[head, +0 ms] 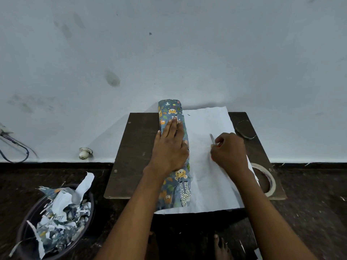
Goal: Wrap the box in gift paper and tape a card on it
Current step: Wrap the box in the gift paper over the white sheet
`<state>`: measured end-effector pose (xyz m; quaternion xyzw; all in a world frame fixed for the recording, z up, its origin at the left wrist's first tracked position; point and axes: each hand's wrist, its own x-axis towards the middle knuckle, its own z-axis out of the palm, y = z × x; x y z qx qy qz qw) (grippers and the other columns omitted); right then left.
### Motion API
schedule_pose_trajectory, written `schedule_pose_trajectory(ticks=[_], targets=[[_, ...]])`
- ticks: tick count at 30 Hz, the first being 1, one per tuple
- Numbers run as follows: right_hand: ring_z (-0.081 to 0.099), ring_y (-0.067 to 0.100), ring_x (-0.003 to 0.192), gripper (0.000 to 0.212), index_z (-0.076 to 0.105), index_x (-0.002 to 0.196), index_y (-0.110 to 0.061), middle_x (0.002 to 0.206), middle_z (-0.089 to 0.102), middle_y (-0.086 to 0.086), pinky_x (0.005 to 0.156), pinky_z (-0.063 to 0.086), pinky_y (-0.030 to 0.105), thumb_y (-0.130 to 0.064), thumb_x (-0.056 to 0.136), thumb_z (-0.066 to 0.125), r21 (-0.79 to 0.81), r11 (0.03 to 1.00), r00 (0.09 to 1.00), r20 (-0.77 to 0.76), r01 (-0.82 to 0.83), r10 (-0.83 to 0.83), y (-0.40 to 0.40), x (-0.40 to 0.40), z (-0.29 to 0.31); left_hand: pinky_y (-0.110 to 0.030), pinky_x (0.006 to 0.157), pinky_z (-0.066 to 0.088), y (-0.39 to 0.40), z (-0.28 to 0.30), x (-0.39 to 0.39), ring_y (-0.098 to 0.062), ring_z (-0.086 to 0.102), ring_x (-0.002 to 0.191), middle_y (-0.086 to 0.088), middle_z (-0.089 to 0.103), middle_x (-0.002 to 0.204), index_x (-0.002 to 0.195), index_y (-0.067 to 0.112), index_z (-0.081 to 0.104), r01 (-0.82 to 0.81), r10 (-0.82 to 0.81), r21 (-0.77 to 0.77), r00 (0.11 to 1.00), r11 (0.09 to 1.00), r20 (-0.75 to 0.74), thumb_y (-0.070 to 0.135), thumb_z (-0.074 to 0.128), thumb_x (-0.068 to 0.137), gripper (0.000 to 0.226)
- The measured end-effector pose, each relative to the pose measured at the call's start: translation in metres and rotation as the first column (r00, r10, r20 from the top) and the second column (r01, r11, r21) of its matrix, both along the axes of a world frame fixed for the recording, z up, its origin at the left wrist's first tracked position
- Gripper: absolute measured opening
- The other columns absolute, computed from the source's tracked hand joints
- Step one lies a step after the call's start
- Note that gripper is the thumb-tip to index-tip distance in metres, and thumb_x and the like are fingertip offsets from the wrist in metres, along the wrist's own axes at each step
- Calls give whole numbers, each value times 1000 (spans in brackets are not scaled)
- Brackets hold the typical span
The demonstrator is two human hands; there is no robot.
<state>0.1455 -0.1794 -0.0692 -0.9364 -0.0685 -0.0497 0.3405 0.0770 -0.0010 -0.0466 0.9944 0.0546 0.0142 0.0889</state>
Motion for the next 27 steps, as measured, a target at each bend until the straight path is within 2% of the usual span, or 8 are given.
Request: schedule_pose_trajectory(ticks=[7,9,13,15,17,20,25,27], targets=[[69,18,74,14,71,84,-13,57,68,-4,78,56,32,-5,72,73,140,990,988,-151,23,-2,-5,-2,8,-49,124,15,-2,-2,1,-22,2,157,-7,6,170,161,8,11,-11,11,-20,1000,1000,28,44,0,85,85],[68,16,75,19,74,88,-12,63,69,-3,78,55,30,-6,72,83,206,977,986,-166,49,-14,-9,-1,13,-49,124,15,-1,-3,1,-21,2,157,-7,6,170,161,9,12,-19,20,-30,999,999,26,42,5,87,81],[65,2,61,17,77,89,-11,61,68,-3,81,56,28,-9,74,86,377,889,964,-156,260,-216,-34,3,27,-48,125,13,-2,-2,1,-20,0,157,-6,4,170,161,9,10,-17,18,-60,1000,998,22,39,11,88,79],[68,5,59,13,76,85,-13,58,68,-2,84,60,33,-9,76,84,420,836,935,-135,354,-329,-51,8,29,-47,125,11,-1,-2,1,-19,-2,157,-5,2,170,161,10,9,-23,24,-79,1000,997,19,38,12,92,74],[72,20,75,10,76,84,-12,66,69,-1,85,61,41,-9,78,83,411,816,912,-124,407,-392,-64,11,26,-47,126,9,0,-3,2,-18,-4,157,-4,1,171,161,10,7,-27,28,-87,999,996,15,33,20,104,63],[69,25,84,6,77,87,-9,72,67,-3,88,60,40,-4,84,77,378,825,906,-135,421,-400,-73,12,19,-46,126,7,-1,-2,1,-18,-5,157,-3,0,171,162,11,6,-34,35,-98,999,995,17,27,32,107,62],[62,12,67,7,76,87,-6,67,65,-2,73,53,29,-1,86,74,355,837,908,-127,417,-398,-73,17,14,-46,126,7,-2,-1,0,-17,-5,157,-2,0,171,162,11,6,-44,47,-111,998,993,28,27,32,107,62],[62,18,75,8,77,88,-6,75,68,2,76,48,26,-1,83,74,317,853,909,-105,415,-403,-72,17,12,-47,126,7,-1,-1,0,-18,-5,157,-2,0,171,162,11,6,-43,47,-105,999,994,27,27,32,108,62]])
